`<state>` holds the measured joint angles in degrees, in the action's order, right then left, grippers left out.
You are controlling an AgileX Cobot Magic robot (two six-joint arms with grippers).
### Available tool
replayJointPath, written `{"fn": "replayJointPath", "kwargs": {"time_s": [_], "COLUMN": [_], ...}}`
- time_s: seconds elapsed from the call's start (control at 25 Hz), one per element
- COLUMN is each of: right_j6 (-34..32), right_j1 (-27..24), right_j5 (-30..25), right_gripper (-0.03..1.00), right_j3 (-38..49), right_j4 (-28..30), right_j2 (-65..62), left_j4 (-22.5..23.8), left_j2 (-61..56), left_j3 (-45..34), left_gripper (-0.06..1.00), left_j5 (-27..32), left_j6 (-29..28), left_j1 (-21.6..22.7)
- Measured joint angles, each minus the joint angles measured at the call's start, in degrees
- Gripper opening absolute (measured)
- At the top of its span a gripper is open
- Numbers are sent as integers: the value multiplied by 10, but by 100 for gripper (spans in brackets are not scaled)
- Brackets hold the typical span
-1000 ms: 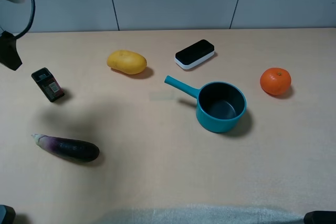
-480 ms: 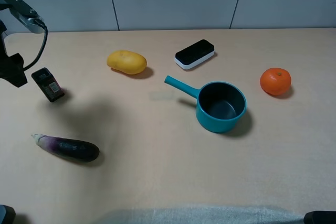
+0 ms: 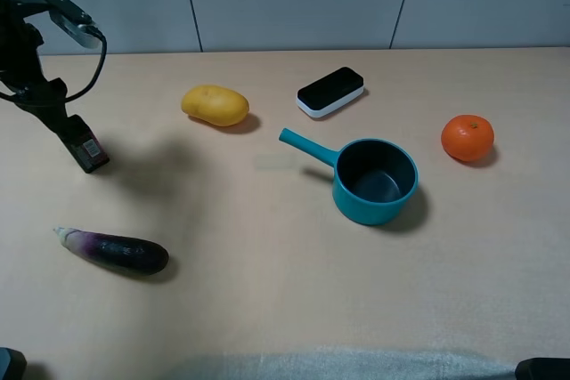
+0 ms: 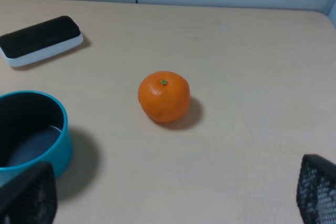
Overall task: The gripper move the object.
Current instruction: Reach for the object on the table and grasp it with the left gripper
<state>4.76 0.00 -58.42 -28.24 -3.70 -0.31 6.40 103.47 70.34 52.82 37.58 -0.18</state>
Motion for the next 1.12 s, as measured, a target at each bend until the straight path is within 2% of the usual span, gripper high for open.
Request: {"fn": "replayJointPath", "kwargs": {"time_s": [0.52, 1.12], "right_j6": [0, 0], "right_j1": [0, 0], "right_j5": [0, 0], "right_gripper": [69, 69], "right_j3": [0, 0], "right_j4": [-2, -5], "right_j2": [0, 0], "left_j4": [-19, -23], "left_j2": [58, 87], "left_j3": [3, 3], "left_gripper": [99, 99], "left_j5": [-29, -34], "left_j6": [1, 1], "left_j1": [-35, -42]}}
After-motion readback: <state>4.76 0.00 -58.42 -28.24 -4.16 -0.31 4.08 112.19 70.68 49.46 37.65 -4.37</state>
